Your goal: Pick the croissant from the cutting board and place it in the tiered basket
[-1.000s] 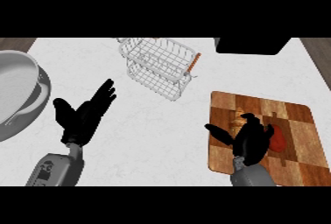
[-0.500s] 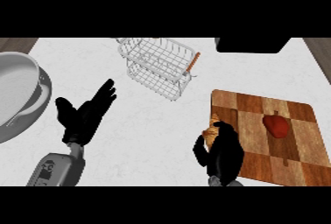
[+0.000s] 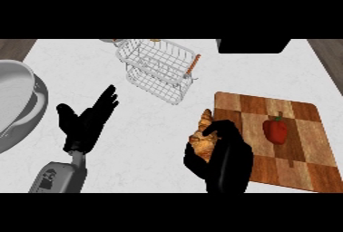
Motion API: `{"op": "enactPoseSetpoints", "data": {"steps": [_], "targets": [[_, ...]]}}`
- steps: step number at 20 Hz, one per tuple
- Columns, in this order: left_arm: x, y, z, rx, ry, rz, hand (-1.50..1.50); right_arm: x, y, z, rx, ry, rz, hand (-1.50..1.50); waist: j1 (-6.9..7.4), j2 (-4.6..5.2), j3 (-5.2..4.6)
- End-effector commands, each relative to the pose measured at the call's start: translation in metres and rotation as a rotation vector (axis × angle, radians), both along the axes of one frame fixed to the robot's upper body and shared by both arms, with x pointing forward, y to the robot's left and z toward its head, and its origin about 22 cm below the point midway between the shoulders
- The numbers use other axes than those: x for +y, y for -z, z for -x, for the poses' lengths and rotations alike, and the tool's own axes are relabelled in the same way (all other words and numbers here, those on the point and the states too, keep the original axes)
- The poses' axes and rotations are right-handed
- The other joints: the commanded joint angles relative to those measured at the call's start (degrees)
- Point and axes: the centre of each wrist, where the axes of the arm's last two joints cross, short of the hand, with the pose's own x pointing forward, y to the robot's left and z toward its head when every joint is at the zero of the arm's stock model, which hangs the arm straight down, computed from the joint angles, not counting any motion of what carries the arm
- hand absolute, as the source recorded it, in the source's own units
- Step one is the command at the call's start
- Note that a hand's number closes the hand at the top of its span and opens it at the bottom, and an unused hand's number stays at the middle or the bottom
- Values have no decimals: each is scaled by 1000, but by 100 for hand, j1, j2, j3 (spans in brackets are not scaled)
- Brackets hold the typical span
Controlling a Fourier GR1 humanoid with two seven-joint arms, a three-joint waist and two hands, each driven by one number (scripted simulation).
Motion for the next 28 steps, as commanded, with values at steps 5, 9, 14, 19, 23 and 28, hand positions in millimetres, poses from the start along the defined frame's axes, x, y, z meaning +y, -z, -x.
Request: {"op": "enactPoseSetpoints", "data": {"steps": [5, 9, 14, 19, 23, 28], "targets": [[8, 2, 3, 7, -4, -7, 0, 10, -64, 10, -120, 155, -15, 150, 19, 19, -5], [6, 2, 0, 5, 5, 4, 0, 10, -82, 6, -141, 194, 66, 150, 21, 46, -10], [-4, -1, 0, -15, 31, 5, 0, 10, -99, -16, -112, 221, 102, 150, 248, 114, -4], [-13, -14, -11, -33, 66, -2, 0, 9, -131, -40, -140, 239, 61, 150, 375, 156, 2], [-19, -5, -3, -33, 69, 16, 0, 5, -157, -69, -124, 292, 36, 150, 528, 175, 4], [-20, -8, -8, -40, 92, -1, 0, 8, -184, -109, -100, 345, 12, 150, 613, 231, 14]]}}
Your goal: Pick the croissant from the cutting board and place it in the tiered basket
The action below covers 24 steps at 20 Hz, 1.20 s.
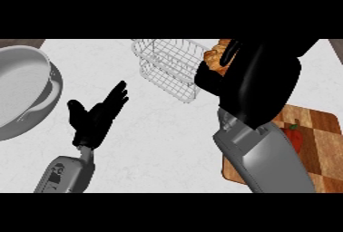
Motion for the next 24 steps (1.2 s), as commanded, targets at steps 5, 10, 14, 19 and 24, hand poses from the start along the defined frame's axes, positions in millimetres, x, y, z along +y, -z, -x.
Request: {"op": "enactPoseSetpoints", "data": {"steps": [5, 10, 14, 19, 24], "targets": [[0, -7, -9, -12, 33, -8, 0, 21, -48, -56, 85, 180, -197, 150, 145, 92, 13], [-11, 0, -4, -11, 43, -3, 0, 21, -45, -88, 105, 180, -229, 150, 208, 139, 16], [-17, -6, -4, -21, 54, 8, 0, 12, -50, -98, 23, 134, -359, 150, 267, 142, 27], [-27, -8, -6, -44, 76, 9, 0, 2, -37, -114, -63, 29, -455, -150, 368, 209, 29], [-25, -11, -11, -47, 71, 1, 0, 7, -26, -132, -131, -47, -462, -150, 395, 233, 25]]}}
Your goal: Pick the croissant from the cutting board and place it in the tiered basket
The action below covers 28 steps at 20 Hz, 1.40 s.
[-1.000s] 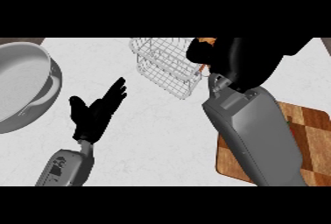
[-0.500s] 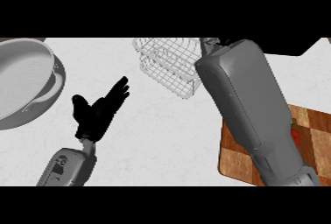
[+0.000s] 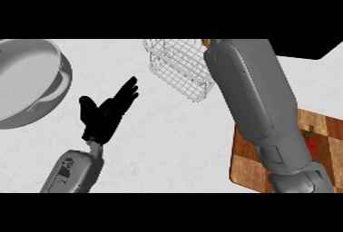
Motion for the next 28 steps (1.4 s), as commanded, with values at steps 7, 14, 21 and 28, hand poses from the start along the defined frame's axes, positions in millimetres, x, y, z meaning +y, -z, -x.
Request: {"op": "enactPoseSetpoints", "data": {"steps": [7, 14, 21, 28], "targets": [[2, 6, 0, -1, -18, -10, 0, 24, 12, -23, -251, 97, -92, -150, -80, -27, -14], [22, 4, -1, 38, -64, -5, 0, 20, -4, -28, -327, 236, -256, -150, -424, -180, -10], [42, 34, 19, 67, -131, -5, 0, 16, 4, -12, -219, 252, -236, -150, -776, -373, -2], [43, 25, 15, 89, -163, -4, 0, 29, 18, 27, -104, 105, -208, -150, -981, -513, 8]]}}
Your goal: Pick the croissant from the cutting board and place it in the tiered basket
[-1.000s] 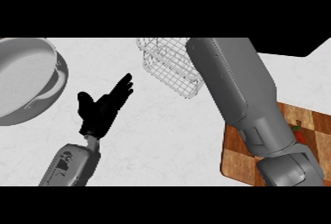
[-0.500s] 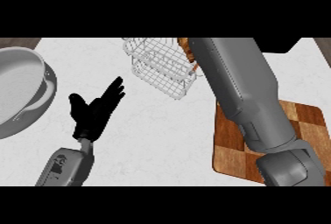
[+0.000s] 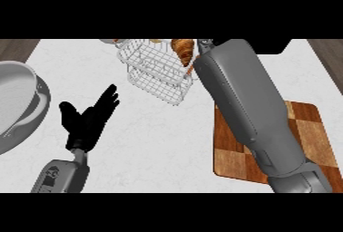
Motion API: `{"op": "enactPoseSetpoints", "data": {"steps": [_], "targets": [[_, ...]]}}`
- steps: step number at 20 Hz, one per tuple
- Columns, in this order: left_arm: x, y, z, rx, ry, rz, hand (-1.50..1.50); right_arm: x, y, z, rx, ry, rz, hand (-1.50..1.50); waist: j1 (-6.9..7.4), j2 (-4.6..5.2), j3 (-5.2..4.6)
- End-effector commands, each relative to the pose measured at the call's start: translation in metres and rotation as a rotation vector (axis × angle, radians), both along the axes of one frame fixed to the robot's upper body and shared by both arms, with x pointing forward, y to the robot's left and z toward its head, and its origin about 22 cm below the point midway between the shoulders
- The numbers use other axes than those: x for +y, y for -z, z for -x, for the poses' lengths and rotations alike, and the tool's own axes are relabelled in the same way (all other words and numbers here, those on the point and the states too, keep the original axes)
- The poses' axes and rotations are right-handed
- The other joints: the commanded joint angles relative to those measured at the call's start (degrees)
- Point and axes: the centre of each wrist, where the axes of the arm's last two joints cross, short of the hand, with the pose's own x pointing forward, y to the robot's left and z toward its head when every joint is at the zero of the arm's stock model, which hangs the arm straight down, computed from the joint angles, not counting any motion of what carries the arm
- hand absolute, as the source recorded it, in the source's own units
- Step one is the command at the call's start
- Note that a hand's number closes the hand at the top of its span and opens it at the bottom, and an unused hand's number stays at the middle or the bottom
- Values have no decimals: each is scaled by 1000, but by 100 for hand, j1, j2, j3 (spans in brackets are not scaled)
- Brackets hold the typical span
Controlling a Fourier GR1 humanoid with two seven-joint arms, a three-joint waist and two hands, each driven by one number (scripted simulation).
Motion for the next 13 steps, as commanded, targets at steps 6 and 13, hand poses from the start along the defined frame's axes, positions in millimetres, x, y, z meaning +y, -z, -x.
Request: {"op": "enactPoseSetpoints", "data": {"steps": [6, 13], "targets": [[15, 15, 13, 36, -71, -3, 0, 3, 5, 57, 112, -102, -109, -150, -402, -156, 5], [32, 12, 18, 36, -107, -10, 0, -9, 21, 103, 90, -169, -102, -150, -643, -227, 3]]}}
